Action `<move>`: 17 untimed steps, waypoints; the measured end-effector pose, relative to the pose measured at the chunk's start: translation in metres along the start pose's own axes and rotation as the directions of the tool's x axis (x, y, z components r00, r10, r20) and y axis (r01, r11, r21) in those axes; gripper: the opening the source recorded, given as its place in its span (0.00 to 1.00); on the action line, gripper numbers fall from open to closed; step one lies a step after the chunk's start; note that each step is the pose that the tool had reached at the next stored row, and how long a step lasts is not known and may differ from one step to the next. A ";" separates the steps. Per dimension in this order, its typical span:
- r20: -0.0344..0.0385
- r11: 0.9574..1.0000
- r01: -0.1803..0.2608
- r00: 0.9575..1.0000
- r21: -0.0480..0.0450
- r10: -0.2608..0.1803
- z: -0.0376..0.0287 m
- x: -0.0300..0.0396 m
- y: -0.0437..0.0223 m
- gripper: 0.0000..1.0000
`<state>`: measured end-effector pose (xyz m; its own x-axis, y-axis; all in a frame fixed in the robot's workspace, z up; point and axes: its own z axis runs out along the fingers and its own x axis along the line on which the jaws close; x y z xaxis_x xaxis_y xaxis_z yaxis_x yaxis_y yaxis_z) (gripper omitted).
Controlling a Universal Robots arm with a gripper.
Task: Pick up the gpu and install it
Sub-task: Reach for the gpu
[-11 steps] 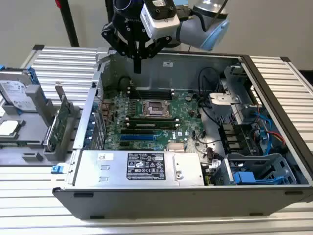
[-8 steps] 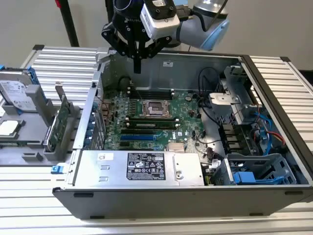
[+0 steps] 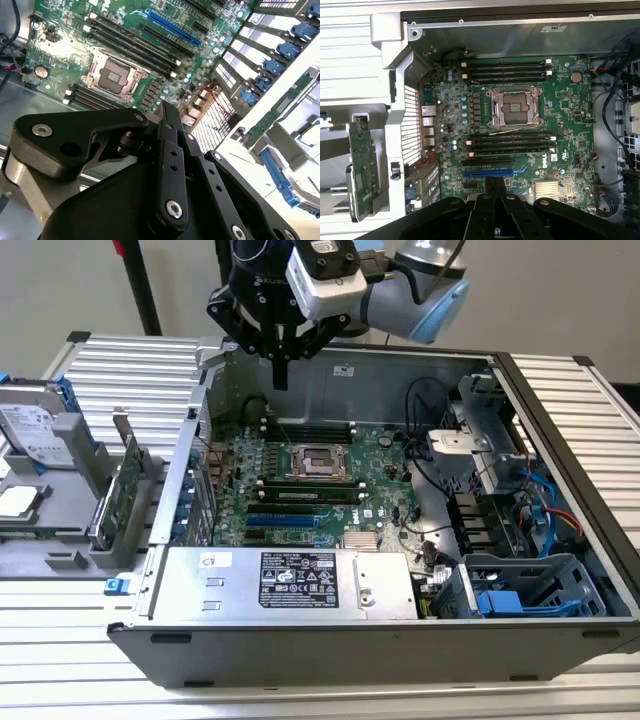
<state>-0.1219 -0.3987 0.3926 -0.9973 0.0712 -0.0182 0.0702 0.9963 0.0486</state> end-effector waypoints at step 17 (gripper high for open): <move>0.000 1.000 0.000 1.000 0.000 0.000 -0.0003 0.0143 -0.0010 0.00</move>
<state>-0.1363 -0.3988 0.3926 -0.9973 0.0712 -0.0182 0.0703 0.9963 0.0487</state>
